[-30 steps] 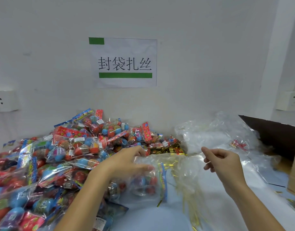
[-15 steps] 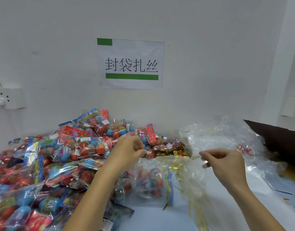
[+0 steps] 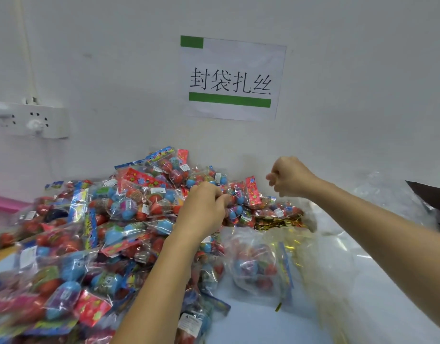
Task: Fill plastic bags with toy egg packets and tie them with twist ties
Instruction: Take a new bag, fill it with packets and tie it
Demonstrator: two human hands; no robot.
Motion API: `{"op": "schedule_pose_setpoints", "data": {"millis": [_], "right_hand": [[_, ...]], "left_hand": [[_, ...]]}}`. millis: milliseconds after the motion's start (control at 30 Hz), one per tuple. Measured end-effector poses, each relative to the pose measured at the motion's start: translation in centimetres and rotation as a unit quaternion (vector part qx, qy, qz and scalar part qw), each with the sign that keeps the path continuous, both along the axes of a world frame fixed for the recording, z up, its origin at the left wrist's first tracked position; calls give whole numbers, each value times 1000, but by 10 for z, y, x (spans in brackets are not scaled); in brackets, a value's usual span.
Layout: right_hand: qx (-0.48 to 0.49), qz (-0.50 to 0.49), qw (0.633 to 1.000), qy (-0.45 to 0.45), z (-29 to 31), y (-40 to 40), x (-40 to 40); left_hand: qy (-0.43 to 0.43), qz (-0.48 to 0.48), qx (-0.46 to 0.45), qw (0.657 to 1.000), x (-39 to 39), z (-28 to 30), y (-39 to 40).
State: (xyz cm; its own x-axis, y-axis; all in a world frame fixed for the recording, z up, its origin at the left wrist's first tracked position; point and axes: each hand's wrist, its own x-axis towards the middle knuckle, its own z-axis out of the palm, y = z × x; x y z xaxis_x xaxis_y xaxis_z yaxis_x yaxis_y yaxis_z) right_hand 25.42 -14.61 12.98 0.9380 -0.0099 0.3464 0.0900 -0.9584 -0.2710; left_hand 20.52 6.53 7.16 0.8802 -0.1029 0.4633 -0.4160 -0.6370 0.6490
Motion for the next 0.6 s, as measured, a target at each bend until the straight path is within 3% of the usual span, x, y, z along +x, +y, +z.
{"op": "schedule_pose_setpoints", "data": {"millis": [133, 267, 467, 600], "right_hand": [[-80, 1, 992, 97, -18, 9, 34], [-94, -13, 992, 84, -40, 11, 62], [41, -74, 993, 81, -64, 20, 90], [35, -88, 986, 134, -84, 23, 104]], "left_hand": [[-4, 11, -37, 999, 5, 0, 4], [7, 14, -44, 999, 7, 1, 9], [17, 8, -60, 998, 5, 4, 14], [10, 0, -59, 998, 4, 5, 14]]}}
